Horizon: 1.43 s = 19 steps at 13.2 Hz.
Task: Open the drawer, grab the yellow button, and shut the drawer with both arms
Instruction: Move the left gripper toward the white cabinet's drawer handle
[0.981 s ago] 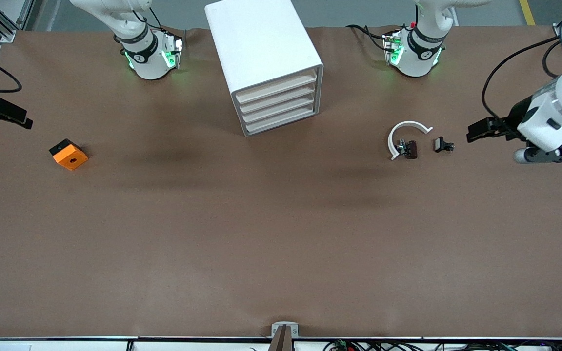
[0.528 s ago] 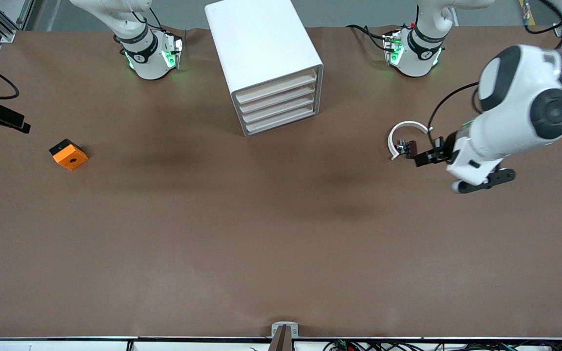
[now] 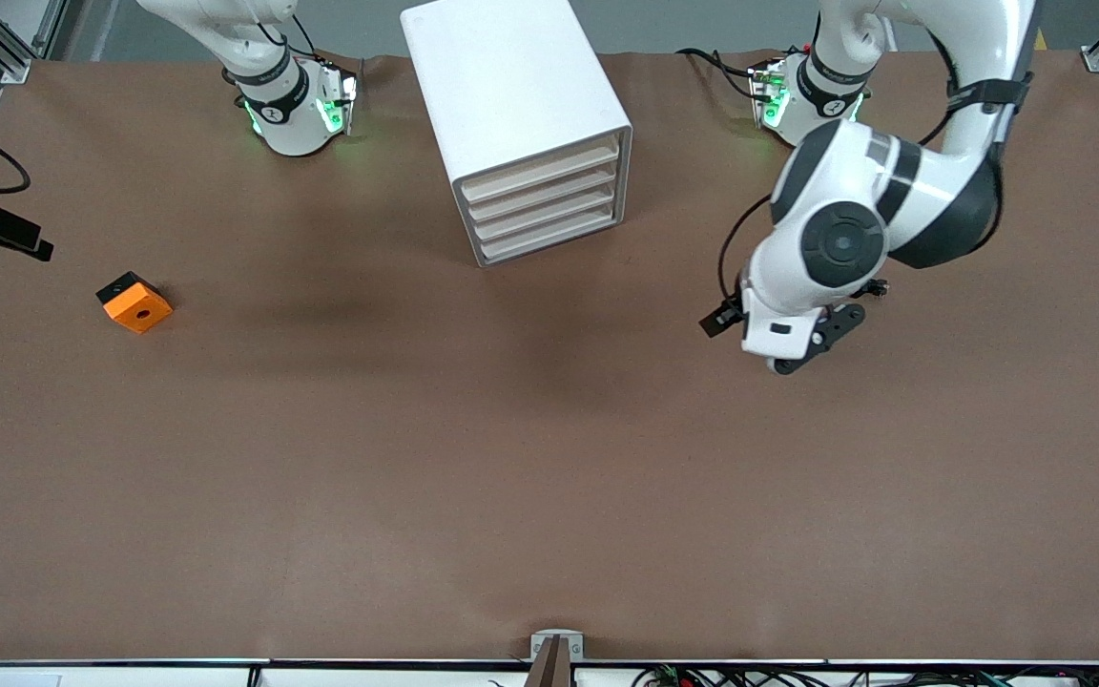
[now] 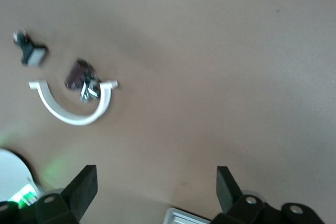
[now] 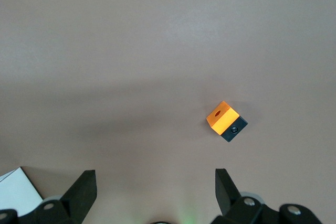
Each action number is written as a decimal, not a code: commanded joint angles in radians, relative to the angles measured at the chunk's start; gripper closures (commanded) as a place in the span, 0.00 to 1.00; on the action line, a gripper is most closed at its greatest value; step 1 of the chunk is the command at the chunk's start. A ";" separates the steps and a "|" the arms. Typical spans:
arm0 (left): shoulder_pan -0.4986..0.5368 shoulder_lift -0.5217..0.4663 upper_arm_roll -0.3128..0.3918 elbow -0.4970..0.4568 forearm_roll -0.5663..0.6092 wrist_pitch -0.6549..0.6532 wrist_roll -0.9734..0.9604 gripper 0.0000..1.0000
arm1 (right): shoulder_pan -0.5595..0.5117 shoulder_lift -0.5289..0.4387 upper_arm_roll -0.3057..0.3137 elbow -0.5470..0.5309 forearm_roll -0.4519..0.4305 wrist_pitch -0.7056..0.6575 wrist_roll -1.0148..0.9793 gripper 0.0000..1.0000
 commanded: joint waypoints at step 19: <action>-0.020 0.228 -0.024 0.031 -0.485 -0.249 -0.643 0.00 | 0.063 0.059 0.019 0.053 0.033 -0.023 0.273 0.00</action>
